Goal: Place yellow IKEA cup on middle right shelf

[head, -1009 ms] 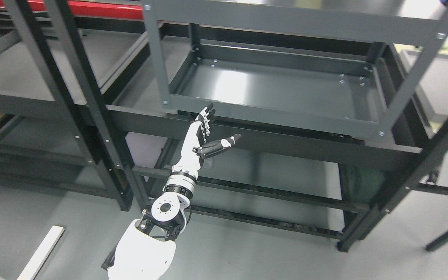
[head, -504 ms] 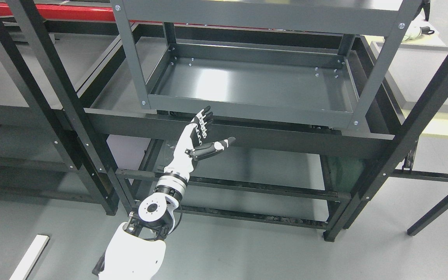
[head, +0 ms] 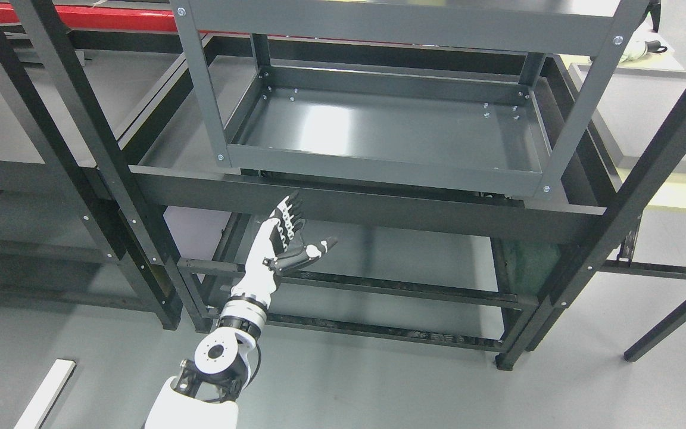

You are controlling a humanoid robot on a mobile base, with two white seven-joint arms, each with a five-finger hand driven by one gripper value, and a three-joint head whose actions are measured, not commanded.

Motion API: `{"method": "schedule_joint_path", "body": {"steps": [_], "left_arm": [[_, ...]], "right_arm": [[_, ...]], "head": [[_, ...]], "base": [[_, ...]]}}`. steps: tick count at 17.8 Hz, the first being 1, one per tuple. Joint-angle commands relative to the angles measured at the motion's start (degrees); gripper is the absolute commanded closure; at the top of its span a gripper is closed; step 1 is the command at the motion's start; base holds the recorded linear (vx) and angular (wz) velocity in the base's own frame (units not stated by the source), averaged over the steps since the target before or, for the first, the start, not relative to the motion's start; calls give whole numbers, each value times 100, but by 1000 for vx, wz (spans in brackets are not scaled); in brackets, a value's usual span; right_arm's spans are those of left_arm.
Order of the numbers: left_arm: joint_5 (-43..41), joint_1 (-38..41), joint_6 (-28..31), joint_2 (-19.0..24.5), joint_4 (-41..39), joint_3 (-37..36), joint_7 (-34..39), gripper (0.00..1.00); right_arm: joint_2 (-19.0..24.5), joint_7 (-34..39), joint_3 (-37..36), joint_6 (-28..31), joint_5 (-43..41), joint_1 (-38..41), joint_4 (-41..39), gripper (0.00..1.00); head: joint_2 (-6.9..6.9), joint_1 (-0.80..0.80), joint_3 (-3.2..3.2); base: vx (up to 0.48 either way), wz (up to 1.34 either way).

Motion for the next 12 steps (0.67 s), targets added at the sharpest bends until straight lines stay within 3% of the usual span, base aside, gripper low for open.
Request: {"method": "schedule_joint_path", "body": {"steps": [1, 5, 12], "left_arm": [[-324, 403, -1, 149, -507, 495, -59, 6], [-324, 333, -1, 100, -498, 513, -60, 1], [-324, 16, -45, 100, -516, 539, -60, 1]], "right_arm": [[-100, -1230, 97, 0, -141, 62, -1, 1], [-100, -1230, 97, 0, -141, 62, -1, 1], [-100, -1230, 97, 0, -141, 62, -1, 1]], "head": [[0, 0, 0], [0, 0, 0], [0, 0, 0]], "base": [[0, 0], [0, 0], [0, 0]]}}
